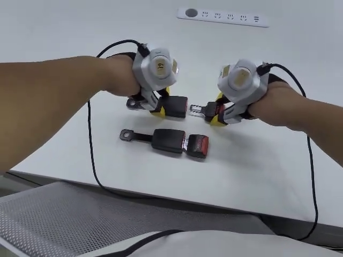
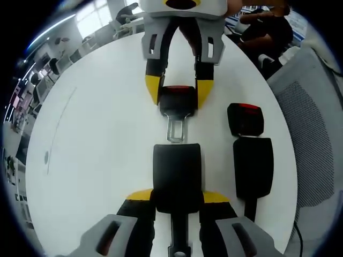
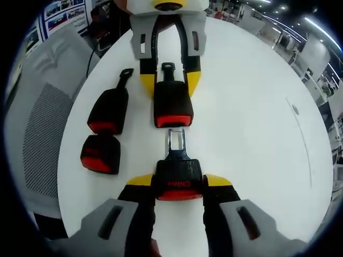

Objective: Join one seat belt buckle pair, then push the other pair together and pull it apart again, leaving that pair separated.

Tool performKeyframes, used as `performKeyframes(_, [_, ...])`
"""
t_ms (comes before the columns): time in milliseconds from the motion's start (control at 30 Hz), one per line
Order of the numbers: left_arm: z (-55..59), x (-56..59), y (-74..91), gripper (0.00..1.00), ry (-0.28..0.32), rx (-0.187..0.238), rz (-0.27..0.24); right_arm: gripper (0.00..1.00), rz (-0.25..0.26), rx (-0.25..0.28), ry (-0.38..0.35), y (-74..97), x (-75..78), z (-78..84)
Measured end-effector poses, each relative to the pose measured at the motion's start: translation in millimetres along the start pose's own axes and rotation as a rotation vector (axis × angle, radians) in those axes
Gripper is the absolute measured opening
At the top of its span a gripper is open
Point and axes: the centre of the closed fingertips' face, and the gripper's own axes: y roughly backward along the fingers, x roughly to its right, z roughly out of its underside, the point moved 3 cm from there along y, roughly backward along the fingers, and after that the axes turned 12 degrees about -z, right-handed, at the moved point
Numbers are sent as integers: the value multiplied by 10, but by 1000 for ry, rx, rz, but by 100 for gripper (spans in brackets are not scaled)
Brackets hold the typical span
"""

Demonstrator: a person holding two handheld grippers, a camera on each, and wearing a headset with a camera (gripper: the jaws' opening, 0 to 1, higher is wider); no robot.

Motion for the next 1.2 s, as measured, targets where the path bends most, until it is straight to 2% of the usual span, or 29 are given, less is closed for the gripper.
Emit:
performKeyframes(100, [4, -4, -3, 31, 2, 1, 1, 33, 1, -5, -1, -7, 22, -7])
performKeyframes(300, [-7, 4, -7, 31, -1, -3, -1, 33, 1, -13, 27, -42, -41, -66])
performKeyframes(633, [-20, 14, -6, 31, 2, -6, 0, 33, -1, 34, 39, -77, -8, -138])
performKeyframes(767, [-20, 10, -20, 31, -3, 12, 3, 33, -4, 50, 44, -86, -4, -154])
performKeyframes(1200, [-14, 14, -21, 30, 5, 23, 1, 32, -14, 42, 61, -121, 18, -176])
